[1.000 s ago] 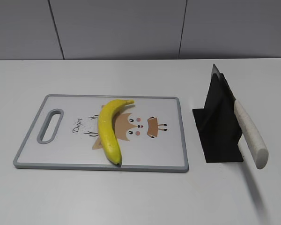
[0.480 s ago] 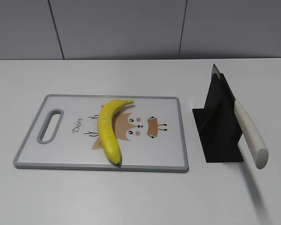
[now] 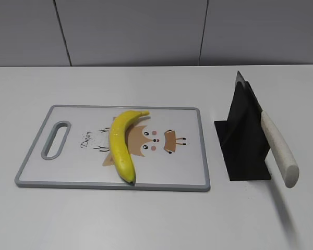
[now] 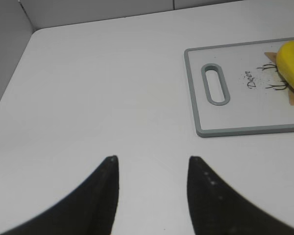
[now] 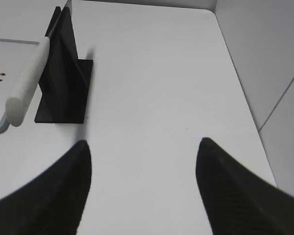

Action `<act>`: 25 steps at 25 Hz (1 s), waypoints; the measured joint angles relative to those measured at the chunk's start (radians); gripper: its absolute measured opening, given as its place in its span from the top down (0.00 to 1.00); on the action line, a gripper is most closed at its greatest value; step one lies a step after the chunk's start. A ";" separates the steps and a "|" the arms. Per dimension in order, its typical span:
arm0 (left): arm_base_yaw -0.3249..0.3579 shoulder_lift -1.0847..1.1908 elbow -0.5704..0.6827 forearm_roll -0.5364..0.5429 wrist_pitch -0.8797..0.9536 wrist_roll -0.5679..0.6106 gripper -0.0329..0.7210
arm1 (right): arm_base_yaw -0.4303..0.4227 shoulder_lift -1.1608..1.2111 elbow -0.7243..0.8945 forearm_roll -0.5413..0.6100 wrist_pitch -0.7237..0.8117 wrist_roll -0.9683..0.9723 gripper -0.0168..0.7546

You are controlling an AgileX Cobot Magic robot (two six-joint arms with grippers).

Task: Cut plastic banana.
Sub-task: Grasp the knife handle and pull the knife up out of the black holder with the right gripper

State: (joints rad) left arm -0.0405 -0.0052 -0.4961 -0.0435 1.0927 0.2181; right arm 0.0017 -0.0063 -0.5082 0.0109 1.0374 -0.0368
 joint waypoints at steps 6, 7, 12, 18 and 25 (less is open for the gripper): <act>0.000 0.000 0.000 0.000 0.000 0.000 0.36 | 0.000 0.000 0.000 0.004 0.000 0.001 0.30; 0.000 0.000 0.000 0.000 0.000 0.000 0.36 | 0.000 0.000 0.000 0.004 0.000 0.001 0.30; 0.000 0.000 0.000 0.000 0.000 0.000 0.36 | 0.000 0.000 0.000 0.004 0.000 0.000 0.30; 0.000 0.000 0.000 0.001 0.000 0.000 0.36 | 0.000 0.000 0.000 0.005 0.000 0.000 0.29; 0.000 0.000 0.000 -0.002 0.000 0.000 0.36 | 0.000 0.134 -0.037 0.049 -0.001 0.000 0.21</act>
State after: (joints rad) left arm -0.0405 -0.0052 -0.4961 -0.0456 1.0927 0.2181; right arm 0.0017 0.1275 -0.5455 0.0595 1.0366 -0.0365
